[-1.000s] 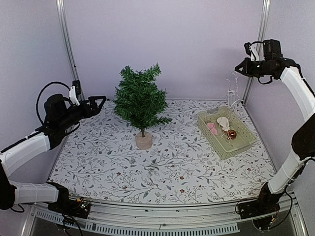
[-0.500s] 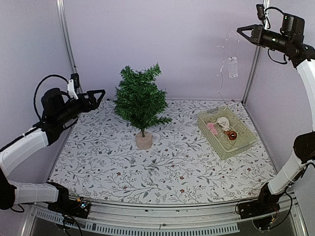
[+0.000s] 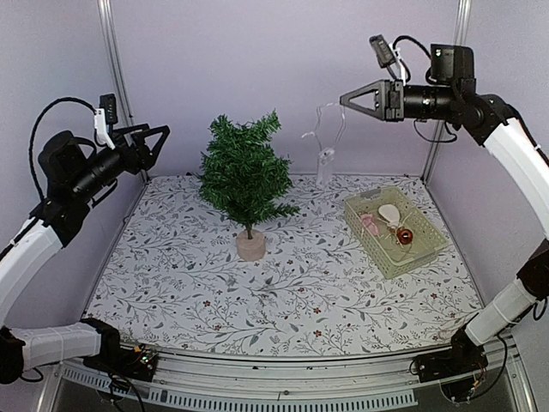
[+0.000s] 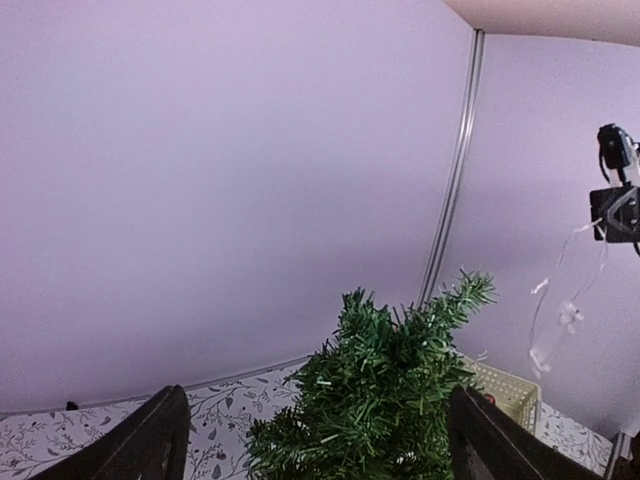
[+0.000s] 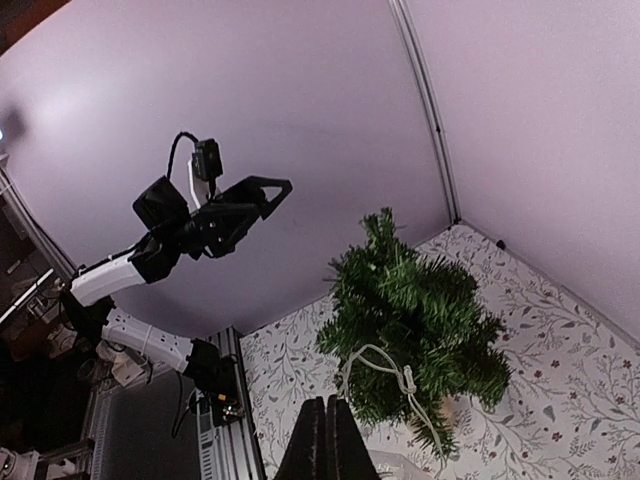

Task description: Decorate the small christmas tree

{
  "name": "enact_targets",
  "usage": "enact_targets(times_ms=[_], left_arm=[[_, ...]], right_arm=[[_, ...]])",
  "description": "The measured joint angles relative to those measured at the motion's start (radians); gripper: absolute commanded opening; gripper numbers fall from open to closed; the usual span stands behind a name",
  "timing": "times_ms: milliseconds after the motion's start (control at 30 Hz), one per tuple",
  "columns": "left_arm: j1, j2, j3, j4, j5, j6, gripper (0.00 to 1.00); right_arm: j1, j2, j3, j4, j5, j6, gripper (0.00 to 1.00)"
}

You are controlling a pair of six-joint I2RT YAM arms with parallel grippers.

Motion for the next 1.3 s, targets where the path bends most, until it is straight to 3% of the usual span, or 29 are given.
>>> enact_targets(times_ms=[167,433,733,767,900,967,1167,1300], left_arm=[[-0.014,-0.015,-0.006,-0.050,-0.008,0.016,0.88],[-0.076,-0.026,-0.050,-0.123,-0.030,0.054,0.88],[-0.098,-0.043,-0.104,-0.163,-0.081,0.079,0.88],[-0.098,-0.045,-0.109,-0.163,-0.087,0.080,0.88],[-0.099,-0.056,-0.125,-0.168,-0.109,0.088,0.88],[-0.100,-0.058,-0.129,-0.168,-0.116,0.092,0.88],[-0.100,-0.057,-0.134,-0.167,-0.124,0.094,0.88],[-0.101,-0.047,-0.134,-0.155,-0.124,0.094,0.88]], right_arm=[[0.132,-0.051,-0.281,-0.039,0.017,-0.076,0.00],[0.243,-0.099,-0.617,-0.003,0.066,-0.145,0.00],[0.312,0.018,-0.729,0.148,0.111,-0.172,0.00],[0.320,0.036,-0.729,0.162,0.114,-0.179,0.06],[0.339,0.093,-0.728,0.195,0.118,-0.199,0.44],[0.343,0.106,-0.726,0.198,0.123,-0.200,0.56],[0.299,0.085,-0.721,0.162,0.131,-0.202,0.64],[0.138,-0.006,-0.734,0.142,0.129,-0.153,0.64]])
